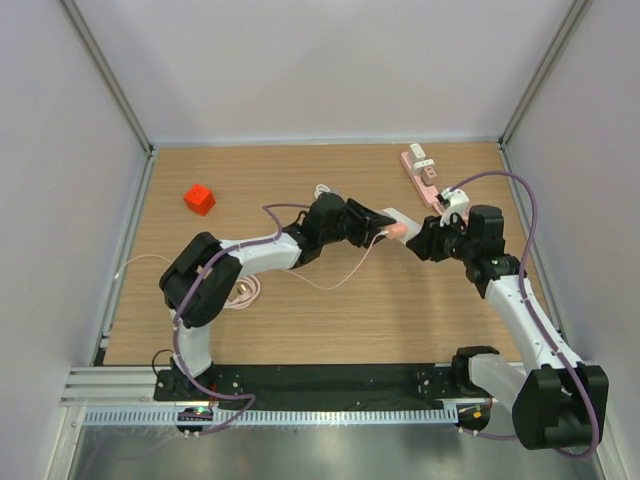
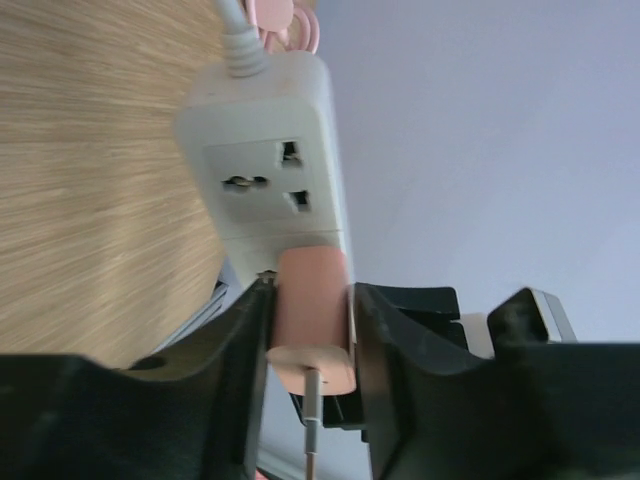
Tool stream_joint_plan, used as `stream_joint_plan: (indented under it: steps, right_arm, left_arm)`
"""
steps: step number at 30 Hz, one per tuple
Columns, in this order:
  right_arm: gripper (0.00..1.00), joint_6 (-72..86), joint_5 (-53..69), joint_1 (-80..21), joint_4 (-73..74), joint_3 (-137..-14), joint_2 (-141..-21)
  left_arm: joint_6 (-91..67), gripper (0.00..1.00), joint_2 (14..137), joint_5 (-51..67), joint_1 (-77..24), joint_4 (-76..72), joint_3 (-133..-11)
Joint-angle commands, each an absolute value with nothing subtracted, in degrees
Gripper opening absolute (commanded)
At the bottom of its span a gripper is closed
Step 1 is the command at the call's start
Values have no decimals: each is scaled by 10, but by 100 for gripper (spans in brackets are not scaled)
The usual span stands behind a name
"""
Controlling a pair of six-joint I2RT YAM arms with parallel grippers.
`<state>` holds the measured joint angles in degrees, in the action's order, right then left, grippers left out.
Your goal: Pull the plug off the socket
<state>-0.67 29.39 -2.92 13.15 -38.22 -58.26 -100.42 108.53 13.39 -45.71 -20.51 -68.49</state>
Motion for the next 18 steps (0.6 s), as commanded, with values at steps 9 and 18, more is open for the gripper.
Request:
stream_joint_plan:
  steps: [9, 18]
  right_arm:
    - [1, -11, 261, -41, 72, -381, -545]
    - [1, -5, 2, -42, 68, -387, -526]
  left_arm:
    - [-1061, 0, 1122, 133, -475, -305, -750]
    - [-1116, 0, 1082, 160, -471, -357, -699]
